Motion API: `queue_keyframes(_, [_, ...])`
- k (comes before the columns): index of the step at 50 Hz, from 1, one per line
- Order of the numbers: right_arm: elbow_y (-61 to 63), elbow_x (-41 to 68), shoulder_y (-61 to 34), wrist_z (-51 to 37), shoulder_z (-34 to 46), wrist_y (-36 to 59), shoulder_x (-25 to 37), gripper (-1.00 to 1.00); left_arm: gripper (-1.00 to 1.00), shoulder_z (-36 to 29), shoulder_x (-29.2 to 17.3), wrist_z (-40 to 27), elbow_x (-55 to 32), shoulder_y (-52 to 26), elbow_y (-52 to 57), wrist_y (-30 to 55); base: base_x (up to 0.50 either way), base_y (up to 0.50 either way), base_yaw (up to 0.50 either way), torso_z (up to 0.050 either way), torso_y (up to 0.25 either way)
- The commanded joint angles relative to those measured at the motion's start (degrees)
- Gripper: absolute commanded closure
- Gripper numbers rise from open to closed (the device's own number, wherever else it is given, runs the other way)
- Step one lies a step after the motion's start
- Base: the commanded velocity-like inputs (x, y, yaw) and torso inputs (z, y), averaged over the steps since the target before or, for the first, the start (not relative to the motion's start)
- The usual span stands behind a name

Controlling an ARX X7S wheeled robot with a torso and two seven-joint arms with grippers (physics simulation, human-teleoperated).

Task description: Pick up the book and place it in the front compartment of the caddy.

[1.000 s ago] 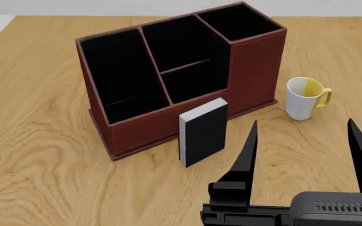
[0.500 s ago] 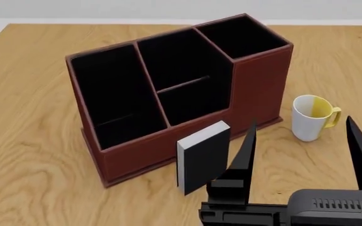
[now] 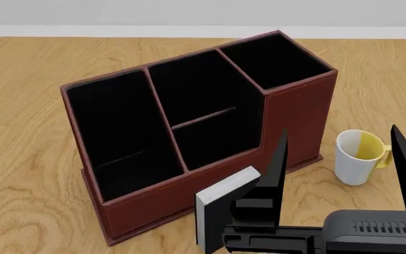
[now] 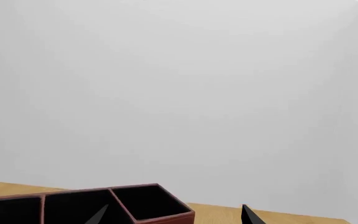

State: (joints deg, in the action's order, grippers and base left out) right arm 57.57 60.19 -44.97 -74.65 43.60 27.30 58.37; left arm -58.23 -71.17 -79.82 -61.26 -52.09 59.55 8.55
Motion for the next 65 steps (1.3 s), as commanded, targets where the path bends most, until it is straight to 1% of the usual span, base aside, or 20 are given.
queue_keyframes(1, [0.95, -0.27, -0.45, 0.40, -1.69, 0.17, -0.22, -1.00, -1.00, -5.96, -1.50, -0.38, 2.27, -4.53, 0.26, -3.40, 0.24, 0.00, 0.00, 0.000, 0.010])
queue_keyframes(10, [0.99, -0.17, -0.89, 0.29, -1.28, 0.10, -0.27, -1.00, -1.00, -7.86, -2.88, -0.81, 3.30, -4.61, 0.26, -5.23, 0.24, 0.00, 0.00, 0.000, 0.000])
queue_keyframes(17, [1.01, 0.47, -2.02, 0.06, -1.01, 0.56, -0.57, -1.00, -1.00, -10.26, -4.18, -1.31, 3.63, -6.37, 0.37, -6.69, 0.24, 0.00, 0.00, 0.000, 0.001])
queue_keyframes(31, [0.74, 1.16, -3.50, -0.14, -0.42, 1.17, -1.09, -1.00, -1.00, -15.48, -4.68, -2.02, 3.87, -10.98, 0.31, -8.08, 0.24, 0.00, 0.00, 0.000, 0.001])
queue_keyframes(42, [0.58, 0.38, -2.76, -0.14, -0.16, 0.16, -0.70, -1.00, -1.00, -17.12, -4.66, -2.15, 4.14, -12.17, -0.03, -8.62, 0.24, 0.00, 0.00, 0.000, 0.001])
queue_keyframes(50, [0.78, 1.78, -3.69, -0.25, -0.30, 0.44, -0.02, -1.00, -1.00, -17.87, -4.83, -2.26, 4.19, -12.81, 0.00, -8.90, 0.01, 0.00, 0.00, 0.000, 0.001])
queue_keyframes(52, [0.96, 4.00, -5.94, 0.12, -0.86, 1.33, 0.51, -1.00, -1.00, -18.05, -4.82, -2.25, 4.16, -12.96, -0.03, -8.94, 0.00, 0.00, 0.00, 0.000, 0.000])
queue_keyframes(54, [1.01, 8.85, -10.33, 4.36, -2.27, 1.41, 1.90, -1.00, -1.00, -18.09, -4.75, -2.18, 3.92, -13.31, -0.09, -8.87, 0.00, 0.00, 0.00, 0.000, 0.000])
queue_keyframes(55, [0.54, 12.24, -13.20, 3.11, -2.21, 4.02, 2.29, -1.00, -1.00, -18.11, -4.74, -2.16, 3.83, -13.47, -0.08, -8.85, 0.00, 0.00, 0.00, 0.000, 0.000])
queue_keyframes(56, [-0.03, 16.43, -18.05, 4.04, -2.59, 7.16, 3.08, -1.00, -1.00, -18.07, -4.82, -2.11, 3.69, -13.72, -0.03, -8.88, 0.00, 0.00, 0.00, 0.000, 0.000])
queue_keyframes(57, [-0.82, 18.64, -20.11, 6.71, -4.46, 5.79, 4.51, -1.00, -1.00, -18.12, -4.96, -2.10, 3.68, -13.82, 0.01, -9.01, 0.00, 0.00, 0.00, 0.000, 0.000])
queue_keyframes(58, [-2.51, 22.53, -23.60, 9.44, -4.99, 7.61, 5.57, -1.00, -1.00, -18.22, -5.16, -2.08, 3.84, -13.81, 0.03, -9.34, 0.00, 0.00, 0.00, 0.000, 0.000])
queue_keyframes(59, [-3.96, 25.75, -28.25, 11.09, -5.02, 11.37, 6.03, -1.00, -1.00, -18.37, -5.33, -2.15, 4.03, -13.74, 0.03, -9.58, 0.00, 0.00, 0.00, 0.000, 0.000])
queue_keyframes(60, [-5.35, 28.06, -30.70, 13.90, -5.63, 12.16, 6.18, -1.00, -1.00, -18.54, -5.38, -2.19, 4.21, -13.67, 0.00, -9.75, 0.00, 0.00, 0.00, 0.000, 0.000])
queue_keyframes(62, [-9.92, 33.46, -38.69, 19.57, -6.17, 17.22, 5.55, -1.00, -1.00, -18.85, -5.49, -2.35, 4.67, -13.39, -0.09, -10.24, 0.00, 0.00, 0.00, 0.000, 0.000])
queue_keyframes(63, [-11.34, 34.84, -40.74, 20.07, -6.19, 18.59, 5.28, -1.00, -1.00, -18.95, -5.52, -2.37, 4.78, -13.35, -0.12, -10.36, 0.00, 0.00, 0.00, 0.000, 0.000])
queue_keyframes(65, [-16.63, 36.23, -46.92, 23.59, -5.16, 23.48, 1.94, -1.00, -1.00, -19.11, -5.56, -2.44, 4.99, -13.25, -0.20, -10.62, 0.00, 0.00, 0.00, 0.000, 0.000])
